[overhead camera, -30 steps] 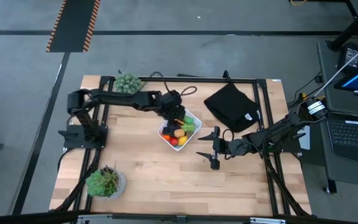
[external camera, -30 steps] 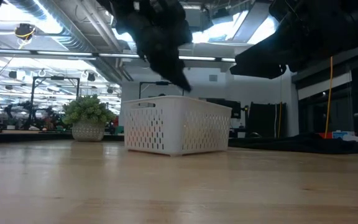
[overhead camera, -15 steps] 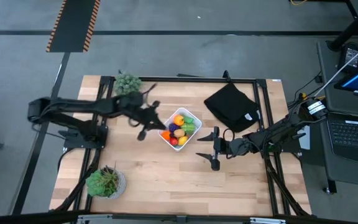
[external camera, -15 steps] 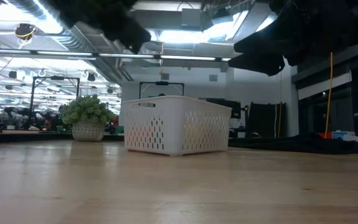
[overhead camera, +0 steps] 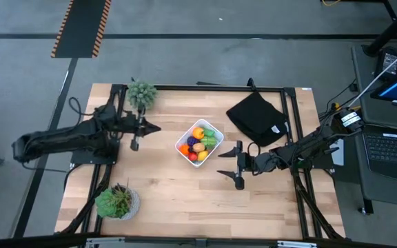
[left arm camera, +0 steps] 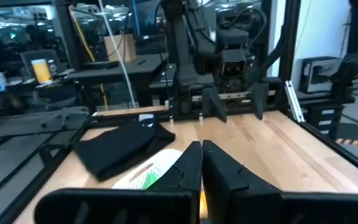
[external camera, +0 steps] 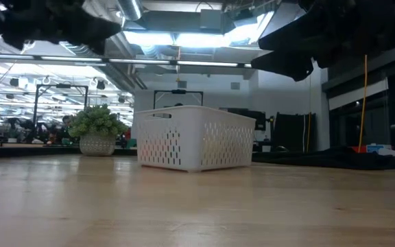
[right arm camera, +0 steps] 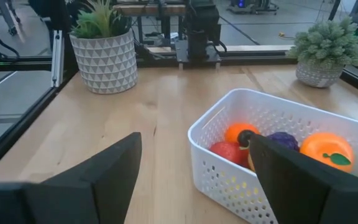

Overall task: Pick and placing Produce into tupperware
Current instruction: Return to Home Position

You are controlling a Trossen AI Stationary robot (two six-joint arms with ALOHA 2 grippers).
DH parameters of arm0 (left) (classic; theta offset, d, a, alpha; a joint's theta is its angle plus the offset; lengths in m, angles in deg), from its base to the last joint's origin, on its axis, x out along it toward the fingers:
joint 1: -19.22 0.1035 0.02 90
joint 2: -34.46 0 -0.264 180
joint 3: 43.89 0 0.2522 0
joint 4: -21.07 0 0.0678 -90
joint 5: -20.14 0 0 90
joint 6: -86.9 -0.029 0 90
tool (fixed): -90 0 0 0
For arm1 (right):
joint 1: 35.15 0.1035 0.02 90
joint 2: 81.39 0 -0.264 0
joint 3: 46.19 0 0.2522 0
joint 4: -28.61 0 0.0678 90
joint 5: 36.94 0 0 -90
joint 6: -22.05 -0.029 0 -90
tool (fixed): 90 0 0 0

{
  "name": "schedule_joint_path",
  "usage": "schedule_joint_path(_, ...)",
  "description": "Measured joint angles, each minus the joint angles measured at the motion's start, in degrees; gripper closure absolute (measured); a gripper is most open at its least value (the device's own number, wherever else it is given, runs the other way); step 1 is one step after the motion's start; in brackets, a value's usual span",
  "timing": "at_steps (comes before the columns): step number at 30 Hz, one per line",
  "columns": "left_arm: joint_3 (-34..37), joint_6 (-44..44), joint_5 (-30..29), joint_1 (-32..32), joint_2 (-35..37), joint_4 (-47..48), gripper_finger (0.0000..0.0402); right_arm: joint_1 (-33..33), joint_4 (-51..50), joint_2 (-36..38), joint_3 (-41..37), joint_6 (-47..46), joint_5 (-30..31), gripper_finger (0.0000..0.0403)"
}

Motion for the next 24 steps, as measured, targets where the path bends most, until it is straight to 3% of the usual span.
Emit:
schedule_joint_path(8,5.99,3.58,1.78,5.34,10.89,4.73,0.0397,-0.01,0.42,0.01,0.02,-0.04,-0.05,0.0103)
schedule_joint_path(13,9.72,4.99,2.39,5.38,13.84,4.24,0.0394,0.00,0.82,0.00,0.02,0.05,-0.21,0.0103)
schedule_joint_path(24,17.03,6.52,-2.86,5.28,17.79,-1.12,0.0390,0.13,0.82,0.01,0.01,0.11,-0.25,0.0103)
